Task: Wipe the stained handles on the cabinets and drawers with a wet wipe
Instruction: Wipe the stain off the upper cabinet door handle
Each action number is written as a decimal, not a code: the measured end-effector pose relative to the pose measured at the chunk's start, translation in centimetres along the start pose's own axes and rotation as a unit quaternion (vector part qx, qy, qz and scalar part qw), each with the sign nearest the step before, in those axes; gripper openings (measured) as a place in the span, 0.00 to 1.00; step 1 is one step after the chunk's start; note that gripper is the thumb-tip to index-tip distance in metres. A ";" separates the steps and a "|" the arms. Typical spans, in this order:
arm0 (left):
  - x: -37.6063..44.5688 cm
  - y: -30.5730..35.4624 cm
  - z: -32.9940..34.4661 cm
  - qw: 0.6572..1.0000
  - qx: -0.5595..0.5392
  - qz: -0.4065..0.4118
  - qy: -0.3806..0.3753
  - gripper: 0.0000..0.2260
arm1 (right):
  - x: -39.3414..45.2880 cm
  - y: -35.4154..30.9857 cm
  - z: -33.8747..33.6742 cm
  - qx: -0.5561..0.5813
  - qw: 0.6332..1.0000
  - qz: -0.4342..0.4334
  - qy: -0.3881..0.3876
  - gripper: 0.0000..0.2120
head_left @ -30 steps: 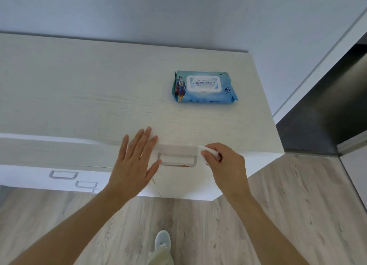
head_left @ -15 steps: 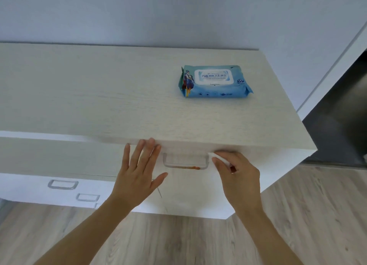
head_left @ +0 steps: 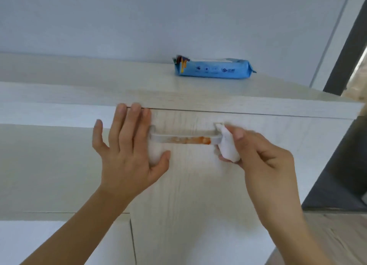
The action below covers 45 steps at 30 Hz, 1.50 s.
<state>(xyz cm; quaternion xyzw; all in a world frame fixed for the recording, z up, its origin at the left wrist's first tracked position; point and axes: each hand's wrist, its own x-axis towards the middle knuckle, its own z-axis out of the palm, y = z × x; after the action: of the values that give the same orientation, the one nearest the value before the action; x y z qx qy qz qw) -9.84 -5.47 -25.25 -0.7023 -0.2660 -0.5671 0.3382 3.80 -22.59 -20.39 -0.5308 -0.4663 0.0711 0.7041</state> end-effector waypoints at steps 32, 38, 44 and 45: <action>-0.7 1.5 1.2 0.996 -0.001 -0.051 0.080 0.32 | 0.5 4.0 1.6 -0.047 0.955 -0.264 0.129 0.11; -0.6 1.5 1.1 0.996 -0.002 -0.052 0.076 0.32 | 0.3 4.8 1.6 0.010 0.963 -0.237 0.130 0.10; -0.4 1.6 0.9 0.996 -0.019 -0.049 0.071 0.31 | 0.1 5.1 2.8 -0.032 0.944 -0.298 0.138 0.13; -0.4 1.7 0.9 0.996 -0.025 -0.049 0.072 0.31 | 0.1 5.0 3.0 -0.032 0.942 -0.299 0.147 0.13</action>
<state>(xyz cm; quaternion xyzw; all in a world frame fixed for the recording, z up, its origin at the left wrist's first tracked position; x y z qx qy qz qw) -8.15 -5.83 -26.09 -0.6538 -0.2609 -0.6386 0.3109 3.63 -18.34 -24.41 -0.3935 -0.4971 -0.2365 0.7363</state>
